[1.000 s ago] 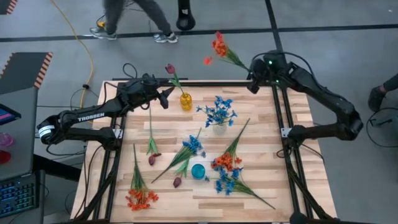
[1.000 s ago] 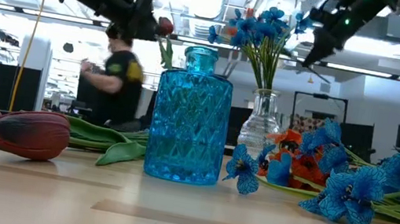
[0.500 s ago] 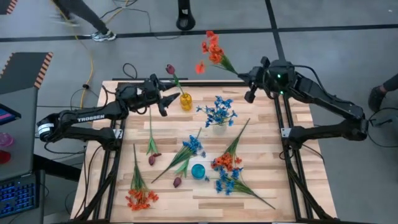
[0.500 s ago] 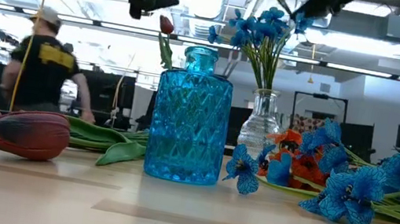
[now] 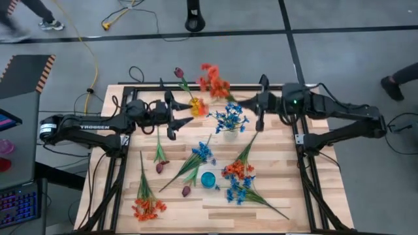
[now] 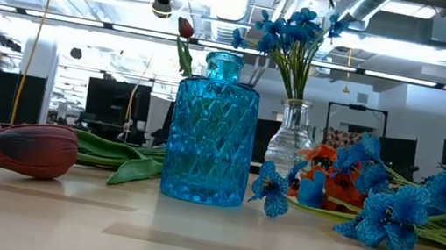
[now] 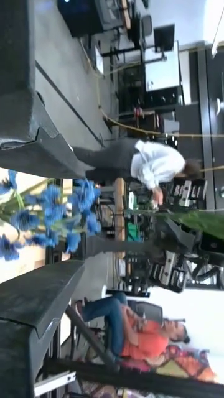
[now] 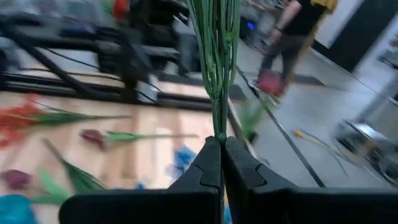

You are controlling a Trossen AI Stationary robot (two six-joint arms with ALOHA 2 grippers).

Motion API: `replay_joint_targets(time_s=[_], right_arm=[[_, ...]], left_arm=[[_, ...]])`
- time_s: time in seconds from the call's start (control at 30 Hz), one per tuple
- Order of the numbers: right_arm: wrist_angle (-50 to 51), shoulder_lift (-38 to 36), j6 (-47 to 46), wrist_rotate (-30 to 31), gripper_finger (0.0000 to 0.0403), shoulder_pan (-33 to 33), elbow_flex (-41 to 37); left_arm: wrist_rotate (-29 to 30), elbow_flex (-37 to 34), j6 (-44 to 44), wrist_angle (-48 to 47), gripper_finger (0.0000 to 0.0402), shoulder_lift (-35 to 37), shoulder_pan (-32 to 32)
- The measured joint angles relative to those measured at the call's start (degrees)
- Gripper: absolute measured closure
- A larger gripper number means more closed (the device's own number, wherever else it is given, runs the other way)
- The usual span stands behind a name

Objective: Sort flowers into vase by color
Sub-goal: Put the top orange flowers into the blue vase

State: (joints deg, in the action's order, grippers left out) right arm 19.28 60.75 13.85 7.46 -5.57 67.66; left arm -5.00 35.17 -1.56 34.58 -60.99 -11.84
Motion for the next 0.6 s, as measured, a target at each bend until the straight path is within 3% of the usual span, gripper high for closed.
replay_joint_targets(time_s=[0.3,0.6], right_arm=[[-9.1,4.5,-1.9,0.0,0.0374,11.8,0.0],[-22.4,14.6,-1.9,0.0,0.0374,17.9,0.0]], left_arm=[[1.3,0.0,-1.8,3.0,0.0187,0.0,8.7],[4.6,0.0,-8.2,7.6,0.0187,0.0,15.6]])
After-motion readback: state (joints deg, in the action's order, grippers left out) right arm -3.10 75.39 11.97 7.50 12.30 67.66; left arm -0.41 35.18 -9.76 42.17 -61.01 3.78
